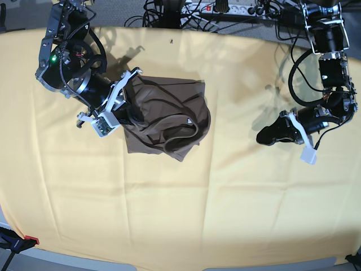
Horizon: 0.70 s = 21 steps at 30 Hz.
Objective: Fold the T-shirt properly
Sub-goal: 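Lift the held end and fold it over onto the shirt's middle, then open the right gripper and pull it back from the bundle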
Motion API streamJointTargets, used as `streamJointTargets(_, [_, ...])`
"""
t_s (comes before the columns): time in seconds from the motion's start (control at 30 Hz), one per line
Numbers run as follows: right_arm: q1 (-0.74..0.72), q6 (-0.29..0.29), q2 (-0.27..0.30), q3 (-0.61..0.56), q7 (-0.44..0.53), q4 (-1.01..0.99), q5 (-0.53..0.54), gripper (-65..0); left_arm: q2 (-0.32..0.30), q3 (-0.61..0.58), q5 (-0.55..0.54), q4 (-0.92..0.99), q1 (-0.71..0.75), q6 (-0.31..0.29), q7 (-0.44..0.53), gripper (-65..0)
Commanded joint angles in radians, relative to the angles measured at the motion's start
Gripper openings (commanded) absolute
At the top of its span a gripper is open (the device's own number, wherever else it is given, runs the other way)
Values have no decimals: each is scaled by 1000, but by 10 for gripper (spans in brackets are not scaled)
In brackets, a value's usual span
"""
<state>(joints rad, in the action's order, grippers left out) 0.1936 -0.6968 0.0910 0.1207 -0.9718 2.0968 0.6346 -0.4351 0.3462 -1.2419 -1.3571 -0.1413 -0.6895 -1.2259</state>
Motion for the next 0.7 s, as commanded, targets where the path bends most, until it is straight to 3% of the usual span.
streamJointTargets(0.0, [-11,-1,3,3,27,14,47,-650,-17,3,-34,-16,-18,-9,22,-650])
streamJointTargets(0.13, [-10,-1,3,-11,25,16,248,-650,-17,3,-42,-16,-17,-9,21,-650])
streamJointTargets(0.23, [-10,-1,3,-80,7,16,317,-650,-19,3,-42,-16,-17,-9,21,-650])
streamJointTargets(0.33, [-11,-1,3,-206,-9,16,275,-650,-19,3,-42,-16,-17,-9,22,-650])
streamJointTargets(0.53, [-11,-1,3,-461,-8,16,89,-650,-19,3,-42,-16,-17,-9,22,-650])
streamJointTargets(0.67, [-11,-1,3,-566,16,16,-44,-650,-19,3,-42,-16,-17,-9,22,-650])
